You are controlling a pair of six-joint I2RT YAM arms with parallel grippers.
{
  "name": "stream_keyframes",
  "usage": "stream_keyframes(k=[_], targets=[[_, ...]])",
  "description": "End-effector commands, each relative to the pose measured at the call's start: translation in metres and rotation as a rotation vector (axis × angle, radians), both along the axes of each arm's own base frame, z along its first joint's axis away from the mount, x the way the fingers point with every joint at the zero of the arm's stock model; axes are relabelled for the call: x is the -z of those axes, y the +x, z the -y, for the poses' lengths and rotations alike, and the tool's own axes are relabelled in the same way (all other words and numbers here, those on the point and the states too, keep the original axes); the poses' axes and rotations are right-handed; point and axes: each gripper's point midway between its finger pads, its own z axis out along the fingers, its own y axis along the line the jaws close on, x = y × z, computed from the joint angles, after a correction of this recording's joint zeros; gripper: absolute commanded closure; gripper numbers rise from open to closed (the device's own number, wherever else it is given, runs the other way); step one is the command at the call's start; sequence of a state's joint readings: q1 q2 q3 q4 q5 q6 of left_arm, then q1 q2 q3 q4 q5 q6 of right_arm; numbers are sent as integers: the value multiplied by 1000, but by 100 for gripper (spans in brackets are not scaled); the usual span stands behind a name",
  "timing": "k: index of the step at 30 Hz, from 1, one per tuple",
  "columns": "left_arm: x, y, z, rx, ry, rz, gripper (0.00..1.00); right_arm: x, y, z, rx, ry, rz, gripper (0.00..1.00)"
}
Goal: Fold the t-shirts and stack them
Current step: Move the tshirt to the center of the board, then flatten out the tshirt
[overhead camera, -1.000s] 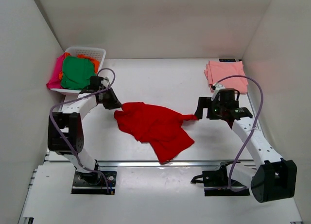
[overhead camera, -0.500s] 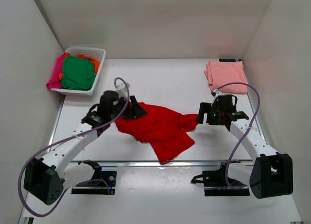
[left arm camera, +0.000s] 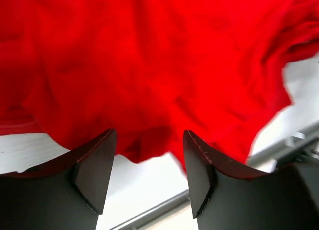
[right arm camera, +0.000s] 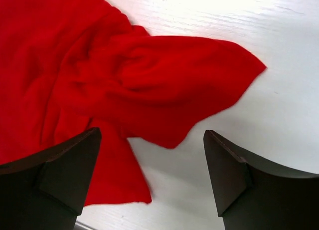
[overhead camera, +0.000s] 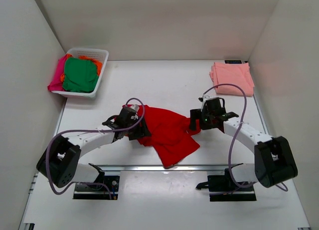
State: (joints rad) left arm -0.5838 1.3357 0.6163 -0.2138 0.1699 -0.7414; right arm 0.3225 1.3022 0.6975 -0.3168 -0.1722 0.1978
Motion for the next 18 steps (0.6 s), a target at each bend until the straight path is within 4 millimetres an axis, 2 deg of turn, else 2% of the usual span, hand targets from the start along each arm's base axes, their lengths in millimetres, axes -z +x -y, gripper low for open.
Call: stream_keyframes(k=[1,4,5,6,8,9,11,13,14,16,18], targets=[[13,6,-12,-55,77,29,33,6,21,-5,-18,-41,27,22],[25,12,-22,-81,133,19,39,14,22,-7,-29,-33,7,39],[31,13,-25,-78,166,16,40,16,22,-7,-30,-33,-1,50],[32,12,-26,-74,173,12,44,18,22,-8,-30,-34,-6,68],[35,15,-25,-75,176,8,54,19,23,-13,-52,-25,-12,82],[37,15,-24,-74,176,8,71,19,24,-13,-56,-20,-17,96],[35,15,-25,-79,176,6,97,24,20,-14,-74,-30,-48,100],[26,17,-29,-88,174,12,100,21,23,-9,-56,-51,-45,100],[13,22,-30,-86,161,47,100,19,22,-4,-41,-65,-43,99],[-7,31,-49,-142,159,66,100,11,25,7,-1,-71,-27,100],[-49,48,-64,-182,134,160,100,-3,30,25,50,-68,3,100]])
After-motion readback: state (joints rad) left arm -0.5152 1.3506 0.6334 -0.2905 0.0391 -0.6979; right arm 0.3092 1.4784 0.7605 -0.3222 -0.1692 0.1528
